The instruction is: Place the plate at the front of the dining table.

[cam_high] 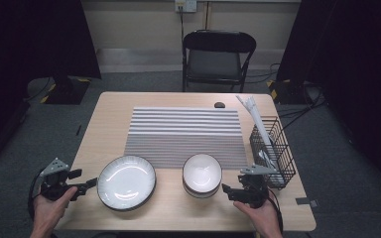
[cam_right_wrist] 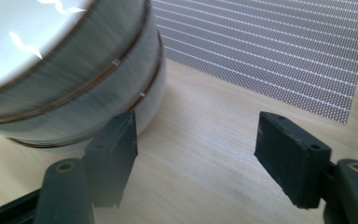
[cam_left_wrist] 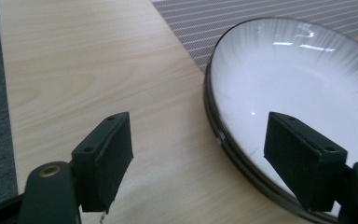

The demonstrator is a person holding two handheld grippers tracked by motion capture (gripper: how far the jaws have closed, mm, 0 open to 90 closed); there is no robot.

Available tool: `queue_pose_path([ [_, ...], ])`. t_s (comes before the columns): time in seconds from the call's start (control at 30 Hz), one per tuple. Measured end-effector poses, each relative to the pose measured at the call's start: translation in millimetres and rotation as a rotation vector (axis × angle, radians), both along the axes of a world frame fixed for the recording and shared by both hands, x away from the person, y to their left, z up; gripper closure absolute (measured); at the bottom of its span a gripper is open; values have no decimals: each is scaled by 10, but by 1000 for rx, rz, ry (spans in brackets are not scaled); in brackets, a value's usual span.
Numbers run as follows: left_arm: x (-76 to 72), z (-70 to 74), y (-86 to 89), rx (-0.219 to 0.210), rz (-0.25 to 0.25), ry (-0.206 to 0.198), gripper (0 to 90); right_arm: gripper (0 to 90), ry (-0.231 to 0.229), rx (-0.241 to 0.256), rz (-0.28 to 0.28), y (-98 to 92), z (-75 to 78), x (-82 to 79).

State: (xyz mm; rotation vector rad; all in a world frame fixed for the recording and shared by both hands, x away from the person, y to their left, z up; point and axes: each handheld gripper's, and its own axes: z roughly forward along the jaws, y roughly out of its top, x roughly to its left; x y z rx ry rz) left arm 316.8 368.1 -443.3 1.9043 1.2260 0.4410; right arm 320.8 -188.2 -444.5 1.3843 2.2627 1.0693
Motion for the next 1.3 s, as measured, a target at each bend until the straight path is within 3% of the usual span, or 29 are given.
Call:
queue_pose_path([
  [0.27, 8, 128, -98, -31, -51, 1, 243, 334, 27, 58, 14, 0, 215, -67],
  [0.43, 6, 178, -92, -62, -48, -5, 247, 373, -4, 94, 12, -26, 393, -69],
  [0.6, 18, 213, -63, -129, -56, -2, 276, 397, -55, 111, 24, 42, 569, -70],
  [0.77, 43, 251, -108, -143, -67, -11, 281, 400, -77, 123, 56, 198, 681, 17],
  [0.83, 65, 274, -140, -120, -68, -21, 279, 404, -97, 123, 68, 289, 712, 79],
  [0.9, 91, 297, -162, -155, -85, -18, 277, 409, -89, 124, 84, 358, 734, 165],
  [1.03, 170, 355, -180, -183, -107, -24, 287, 429, -91, 125, 105, 520, 800, 303],
  [1.13, 280, 402, -239, -163, -116, -20, 283, 439, -85, 135, 121, 647, 852, 395],
  [1.2, 313, 403, -260, -206, -142, -21, 287, 436, -97, 144, 127, 729, 876, 444],
  [1.27, 319, 386, -273, -171, -124, -23, 290, 427, -102, 160, 143, 815, 889, 492],
  [1.3, 321, 355, -264, -189, -115, -17, 289, 426, -102, 159, 153, 861, 892, 513],
])
